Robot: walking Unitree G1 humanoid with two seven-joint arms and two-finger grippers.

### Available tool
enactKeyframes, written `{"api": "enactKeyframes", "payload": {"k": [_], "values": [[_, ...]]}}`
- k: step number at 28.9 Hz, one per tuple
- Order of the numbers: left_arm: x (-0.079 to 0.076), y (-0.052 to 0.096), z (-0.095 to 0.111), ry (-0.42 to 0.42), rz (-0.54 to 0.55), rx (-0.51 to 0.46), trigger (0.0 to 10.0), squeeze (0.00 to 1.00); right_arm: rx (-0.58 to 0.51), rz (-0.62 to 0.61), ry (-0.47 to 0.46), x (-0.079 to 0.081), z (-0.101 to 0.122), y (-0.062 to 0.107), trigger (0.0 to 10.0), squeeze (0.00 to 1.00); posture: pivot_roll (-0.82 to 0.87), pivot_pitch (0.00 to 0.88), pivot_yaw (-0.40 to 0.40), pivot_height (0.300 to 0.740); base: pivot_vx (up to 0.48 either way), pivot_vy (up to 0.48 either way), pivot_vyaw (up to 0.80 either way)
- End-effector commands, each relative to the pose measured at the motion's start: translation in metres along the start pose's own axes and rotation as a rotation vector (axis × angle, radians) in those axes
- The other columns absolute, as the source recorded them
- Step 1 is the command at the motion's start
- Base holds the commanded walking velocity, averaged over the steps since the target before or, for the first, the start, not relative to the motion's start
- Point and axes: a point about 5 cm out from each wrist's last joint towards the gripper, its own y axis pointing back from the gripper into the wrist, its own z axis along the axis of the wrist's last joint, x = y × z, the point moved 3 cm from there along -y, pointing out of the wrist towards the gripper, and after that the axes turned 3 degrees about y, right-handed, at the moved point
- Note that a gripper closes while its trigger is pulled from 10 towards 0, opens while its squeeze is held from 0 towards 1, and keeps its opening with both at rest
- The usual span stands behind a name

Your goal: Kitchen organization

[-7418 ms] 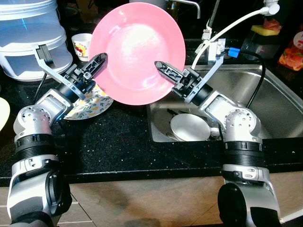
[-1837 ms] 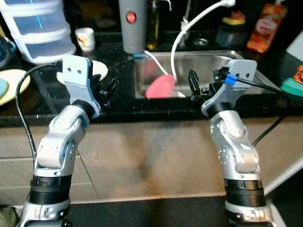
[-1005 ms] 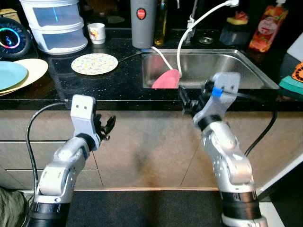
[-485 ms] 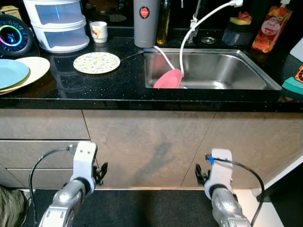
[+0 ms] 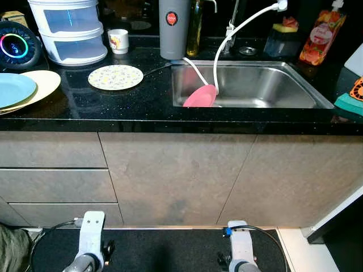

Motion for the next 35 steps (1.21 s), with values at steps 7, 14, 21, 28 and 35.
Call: {"api": "enactKeyframes", "payload": {"k": [7,14,21,28,35], "values": [[0.000,-0.003,-0.015,-0.010,-0.020,0.030,10.0,0.00,0.017,-0.015,0.003,-0.004,-0.009,-0.002,10.0,0.00,0.00,0.121,0.001,0.740,0.000,0.000,0.00],[-0.005,-0.004,-0.016,0.000,-0.038,0.021,10.0,0.00,0.019,-0.022,-0.003,-0.007,-0.010,-0.002,10.0,0.00,0.00,0.125,-0.005,0.740,0.000,0.440,0.00],[-0.009,-0.006,-0.012,-0.028,-0.069,0.009,10.0,0.00,0.024,-0.022,-0.002,-0.011,-0.013,-0.002,10.0,0.00,0.00,0.129,-0.007,0.740,0.000,0.107,0.00],[-0.011,-0.006,-0.013,-0.041,-0.094,0.021,10.0,0.00,0.032,-0.026,-0.009,-0.014,-0.016,-0.002,10.0,0.00,0.01,0.132,-0.005,0.740,0.000,0.000,0.00],[-0.009,-0.007,-0.013,-0.047,-0.096,0.030,10.0,0.00,0.042,-0.035,-0.017,-0.016,-0.020,-0.001,10.0,0.00,0.01,0.130,0.001,0.740,0.000,0.000,0.00]]}}
